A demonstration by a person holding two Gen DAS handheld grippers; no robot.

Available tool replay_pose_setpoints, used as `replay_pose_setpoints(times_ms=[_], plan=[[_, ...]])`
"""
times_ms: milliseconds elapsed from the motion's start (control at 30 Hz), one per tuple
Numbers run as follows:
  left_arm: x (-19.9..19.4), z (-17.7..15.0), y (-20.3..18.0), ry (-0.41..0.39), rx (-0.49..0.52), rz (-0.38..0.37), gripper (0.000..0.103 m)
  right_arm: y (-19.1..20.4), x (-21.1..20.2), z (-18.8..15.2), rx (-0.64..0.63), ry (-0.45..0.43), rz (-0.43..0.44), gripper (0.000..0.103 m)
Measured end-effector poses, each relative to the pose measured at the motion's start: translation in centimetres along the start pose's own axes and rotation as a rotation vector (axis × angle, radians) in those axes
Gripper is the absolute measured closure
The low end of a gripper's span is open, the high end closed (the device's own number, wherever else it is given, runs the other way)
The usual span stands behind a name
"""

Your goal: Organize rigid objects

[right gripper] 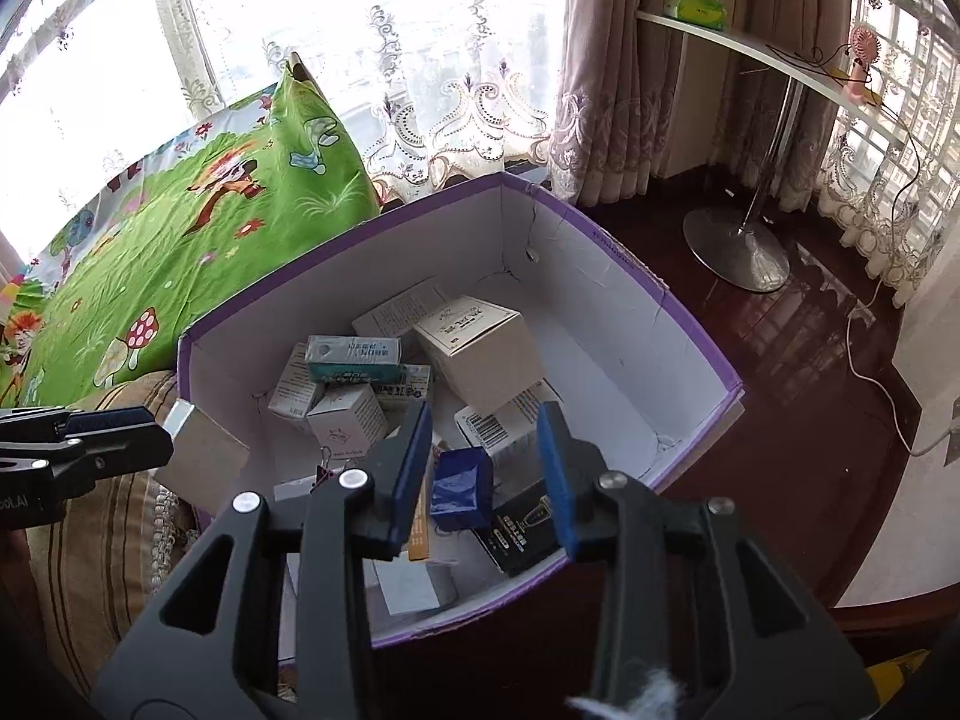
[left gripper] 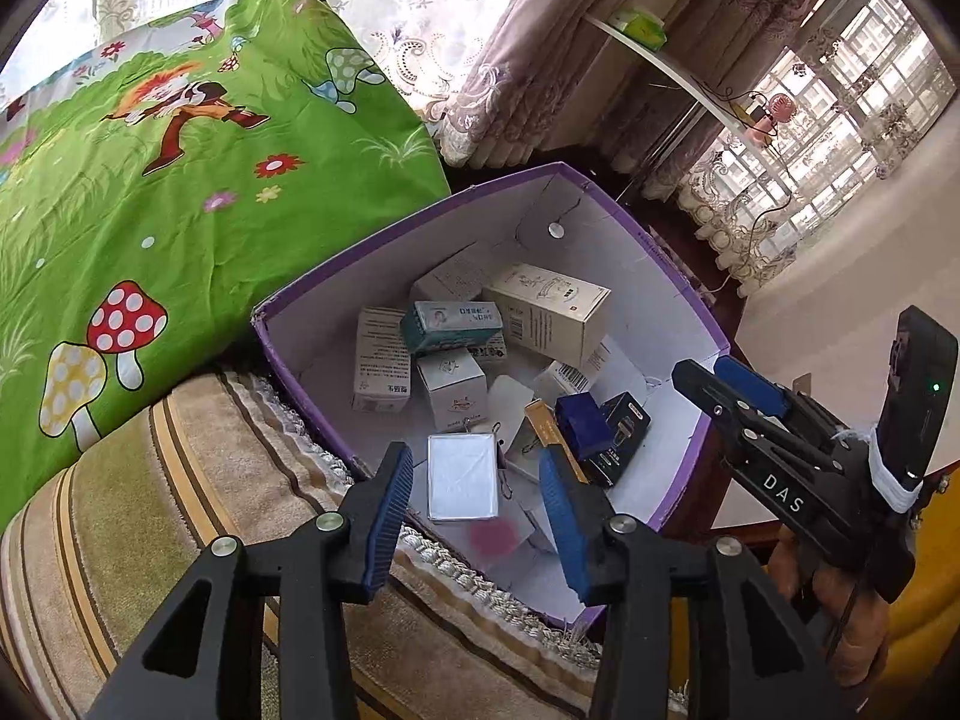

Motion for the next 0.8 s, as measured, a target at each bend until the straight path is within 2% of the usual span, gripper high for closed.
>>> replay_pose_setpoints(times_ms=[67, 133, 333, 633, 800], plan=[[-0.1, -0.1, 0.2, 0.002, -0.021, -0.010, 0.043, 0.1, -0.5, 0.0, -0.005, -0.014, -0.009, 0.033], [0.0, -0.3, 0.6, 0.014, -0.052, -0.037, 0.038, 0.2, -0.8, 0.0, -0.014, -0.017, -0.015, 0.032], [-0.5, -1.0, 1.0, 0.021, -0.085, -0.063, 0.035, 1.1, -1.5, 0.0, -0.034, -0.022, -0.017, 0.031], [-2.9, -3.2, 0.8, -0.041, -0.077, 0.001, 0.033, 1.4, -3.9, -1.3, -0.028, -0.032, -0.060, 0.030], [-3.6, -3.8, 0.2, -0.064, -0.051, 0.005, 0.020, 1.9, -5.6, -2.7, -0.025, -0.036, -0.071, 0.030]])
Point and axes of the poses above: each gripper's, at about its wrist camera, not at the fingertips, and x roughly the way its jaws point, y to its left, z to its top, the point moved 5 cm from there along x, roughly the way its jaws point, and after that the axes turned 2 degrees about z, right-handed, at the moved point
